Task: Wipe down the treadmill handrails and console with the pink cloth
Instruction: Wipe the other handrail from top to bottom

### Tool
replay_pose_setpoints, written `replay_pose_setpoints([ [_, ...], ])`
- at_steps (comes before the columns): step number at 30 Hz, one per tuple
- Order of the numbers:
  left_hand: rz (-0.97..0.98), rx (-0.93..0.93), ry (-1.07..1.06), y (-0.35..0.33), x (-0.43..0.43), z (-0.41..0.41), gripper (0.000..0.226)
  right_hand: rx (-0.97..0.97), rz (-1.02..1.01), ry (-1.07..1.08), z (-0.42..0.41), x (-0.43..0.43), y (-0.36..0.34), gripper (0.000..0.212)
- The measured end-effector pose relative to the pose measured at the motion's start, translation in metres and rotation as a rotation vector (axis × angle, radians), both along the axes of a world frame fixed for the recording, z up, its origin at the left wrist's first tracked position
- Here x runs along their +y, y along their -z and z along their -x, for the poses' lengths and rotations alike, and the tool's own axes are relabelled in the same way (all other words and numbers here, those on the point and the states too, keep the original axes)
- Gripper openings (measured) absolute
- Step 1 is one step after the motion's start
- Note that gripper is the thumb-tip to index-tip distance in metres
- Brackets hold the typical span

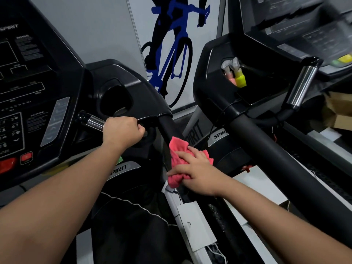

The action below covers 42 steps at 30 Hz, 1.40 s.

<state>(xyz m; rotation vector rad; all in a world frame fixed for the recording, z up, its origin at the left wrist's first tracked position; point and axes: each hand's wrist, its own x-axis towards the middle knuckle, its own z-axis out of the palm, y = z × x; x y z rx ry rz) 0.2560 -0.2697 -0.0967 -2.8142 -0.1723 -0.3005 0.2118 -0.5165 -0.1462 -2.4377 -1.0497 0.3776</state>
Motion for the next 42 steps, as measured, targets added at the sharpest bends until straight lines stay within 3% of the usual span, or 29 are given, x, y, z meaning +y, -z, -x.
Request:
replay_pose_setpoints([
  [5,0.012,-0.001,-0.008,0.0,-0.001,0.0,0.035,0.576,-0.506,0.229,-0.023,-0.018,0.012,0.038],
  [8,0.022,-0.002,-0.011,-0.001,-0.001,-0.001,0.036,0.779,-0.652,0.334,-0.035,-0.001,0.009,0.033],
  [13,0.026,-0.006,0.009,-0.001,0.0,0.001,0.037,0.29,-0.221,0.346,-0.035,0.019,0.006,0.046],
  [17,0.017,-0.008,0.022,-0.001,0.0,0.001,0.037,0.122,-0.158,0.252,-0.007,0.006,0.012,0.035],
  [19,0.021,-0.012,0.032,-0.001,0.0,0.002,0.038,0.189,-0.236,0.209,0.0,-0.01,0.019,0.027],
  [23,0.028,-0.013,0.034,0.001,0.001,0.002,0.039,0.686,-0.717,0.311,-0.005,-0.028,0.025,0.031],
  [26,0.026,-0.014,0.028,0.001,0.001,0.0,0.036,0.732,-0.718,0.448,-0.021,-0.013,0.025,0.037],
  [28,0.02,-0.017,0.027,0.001,0.002,0.0,0.035,0.65,-0.639,0.492,-0.031,0.002,0.023,0.043],
  [30,0.01,-0.023,0.028,0.002,0.002,0.0,0.036,0.415,-0.382,0.43,-0.032,0.013,0.016,0.051],
  [32,0.001,-0.022,0.028,0.002,0.002,0.0,0.036,0.152,-0.066,0.326,-0.022,0.019,0.008,0.049],
  [34,-0.007,-0.015,0.027,0.002,0.002,0.0,0.037,0.016,0.012,0.251,-0.011,0.017,0.008,0.04],
  [37,-0.027,0.006,0.024,0.002,0.001,0.001,0.037,0.173,-0.249,0.247,-0.005,-0.002,0.019,0.027],
  [42,-0.029,0.015,0.006,-0.001,-0.001,-0.001,0.035,0.831,-0.858,0.489,-0.022,-0.011,0.028,0.026],
])
